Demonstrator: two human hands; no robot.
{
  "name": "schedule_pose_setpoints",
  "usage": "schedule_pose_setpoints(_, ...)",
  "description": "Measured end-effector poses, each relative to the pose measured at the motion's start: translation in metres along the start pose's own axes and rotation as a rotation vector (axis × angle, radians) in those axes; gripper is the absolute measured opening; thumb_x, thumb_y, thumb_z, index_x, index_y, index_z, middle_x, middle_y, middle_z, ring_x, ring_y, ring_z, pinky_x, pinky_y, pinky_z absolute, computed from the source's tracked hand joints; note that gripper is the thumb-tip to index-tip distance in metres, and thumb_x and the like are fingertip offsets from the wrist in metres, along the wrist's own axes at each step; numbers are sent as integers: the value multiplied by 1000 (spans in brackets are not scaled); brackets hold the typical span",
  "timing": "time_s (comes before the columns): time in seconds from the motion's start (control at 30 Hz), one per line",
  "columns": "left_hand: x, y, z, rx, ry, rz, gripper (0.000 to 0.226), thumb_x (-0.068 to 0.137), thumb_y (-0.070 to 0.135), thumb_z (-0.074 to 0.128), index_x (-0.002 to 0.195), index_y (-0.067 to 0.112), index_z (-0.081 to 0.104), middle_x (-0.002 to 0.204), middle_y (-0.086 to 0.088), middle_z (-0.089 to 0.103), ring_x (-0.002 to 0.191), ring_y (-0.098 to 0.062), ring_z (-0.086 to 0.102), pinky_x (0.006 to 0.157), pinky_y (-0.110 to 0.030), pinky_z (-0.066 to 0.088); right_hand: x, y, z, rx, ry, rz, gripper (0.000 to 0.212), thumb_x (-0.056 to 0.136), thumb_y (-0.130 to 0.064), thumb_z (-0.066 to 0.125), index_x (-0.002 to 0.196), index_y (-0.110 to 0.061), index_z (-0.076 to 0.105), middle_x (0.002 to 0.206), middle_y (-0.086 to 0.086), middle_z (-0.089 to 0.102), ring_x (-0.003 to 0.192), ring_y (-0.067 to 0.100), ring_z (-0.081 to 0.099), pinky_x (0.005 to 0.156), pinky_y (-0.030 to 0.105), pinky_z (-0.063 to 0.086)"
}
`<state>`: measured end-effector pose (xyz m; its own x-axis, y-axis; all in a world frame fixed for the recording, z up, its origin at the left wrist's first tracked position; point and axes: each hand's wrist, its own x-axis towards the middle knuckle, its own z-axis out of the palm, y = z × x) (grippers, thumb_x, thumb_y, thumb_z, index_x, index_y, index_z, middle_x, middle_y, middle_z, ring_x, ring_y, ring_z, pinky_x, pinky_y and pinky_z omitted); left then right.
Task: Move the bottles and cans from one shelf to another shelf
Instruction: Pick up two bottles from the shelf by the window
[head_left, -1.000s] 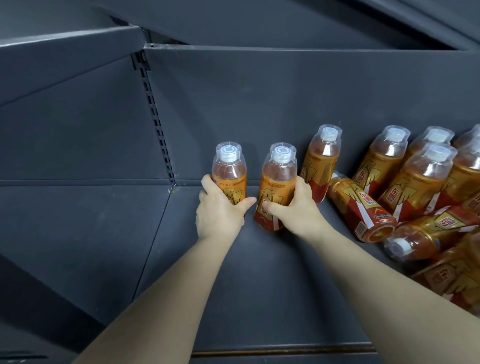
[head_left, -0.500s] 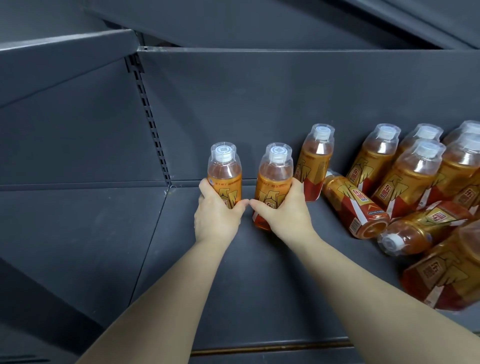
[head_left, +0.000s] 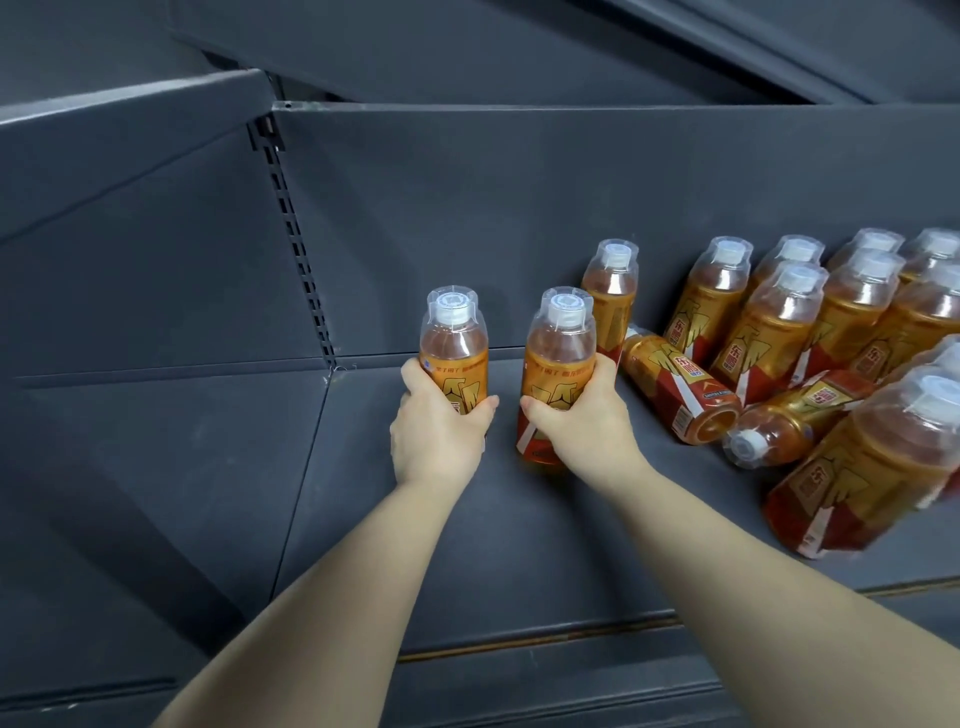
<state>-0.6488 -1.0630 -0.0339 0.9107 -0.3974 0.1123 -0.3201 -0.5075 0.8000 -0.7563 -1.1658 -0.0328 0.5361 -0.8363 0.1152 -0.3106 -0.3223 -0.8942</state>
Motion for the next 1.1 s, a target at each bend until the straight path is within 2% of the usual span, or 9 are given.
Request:
schedule_pose_setpoints(0.23, -41, 6, -15, -3, -9, 46, 74, 80, 50, 78, 129, 19, 34, 113, -3, 59, 110, -32, 59, 88, -43, 51, -38, -4, -16, -24, 16, -11, 76, 85, -33, 77, 141, -22, 29, 127, -4, 54, 115, 18, 55, 96, 35, 51)
schedule_pose_setpoints(0.4, -75, 6, -25, 8, 6, 29, 75, 79, 53, 77, 131, 23, 31, 121, -3, 59, 113, -32, 58, 87, -44, 53, -68, -2, -29, 3, -18, -54, 71, 84, -33, 77, 138, -23, 33, 121, -4, 58, 109, 17, 59, 87, 29, 49)
schedule_pose_setpoints(0.57, -131, 2, -40, 19, 72, 11, 77, 80, 52, 76, 135, 23, 30, 122, -1, 58, 113, -28, 58, 84, -39, 51, -110, 0, -49, 5, -93, -85, 71, 85, -36, 76, 140, -25, 32, 123, -5, 57, 110, 16, 57, 86, 29, 47)
schedule_pose_setpoints(0.67, -167, -4, -50, 35, 101, -14, 74, 81, 51, 76, 134, 23, 30, 119, 0, 58, 110, -25, 58, 79, -33, 46, -140, 2, -60, 16, -141, -95, 69, 85, -36, 76, 138, -25, 34, 119, -7, 57, 107, 15, 57, 83, 28, 45)
schedule_pose_setpoints(0.8, -208, -13, -65, 55, 141, -36, 70, 82, 50, 75, 130, 23, 31, 114, 2, 56, 97, -19, 57, 76, -33, 48, -176, 5, -66, 33, -204, -111, 64, 86, -35, 76, 134, -27, 34, 115, -9, 55, 103, 13, 56, 82, 27, 44)
schedule_pose_setpoints(0.9, -234, -21, -78, 68, 165, -35, 70, 82, 50, 76, 129, 22, 32, 111, 3, 55, 95, -18, 56, 75, -32, 47, -198, 3, -65, 20, -261, -125, 60, 85, -35, 76, 127, -30, 33, 113, -8, 56, 102, 14, 57, 80, 27, 46)
schedule_pose_setpoints(0.97, -247, -27, -89, 70, 178, -38, 69, 82, 49, 76, 128, 21, 32, 109, 4, 54, 93, -18, 56, 74, -31, 47, -211, 0, -61, 25, -294, -131, 62, 85, -34, 76, 130, -27, 35, 113, -7, 57, 101, 14, 58, 76, 25, 46)
schedule_pose_setpoints(1.1, -264, -42, -116, 80, 228, -58, 72, 80, 50, 77, 129, 22, 32, 114, 1, 58, 100, -21, 60, 80, -34, 52, -235, -12, -46, 46, -354, -163, 64, 85, -34, 77, 134, -25, 36, 113, -7, 57, 100, 12, 59, 67, 18, 43)
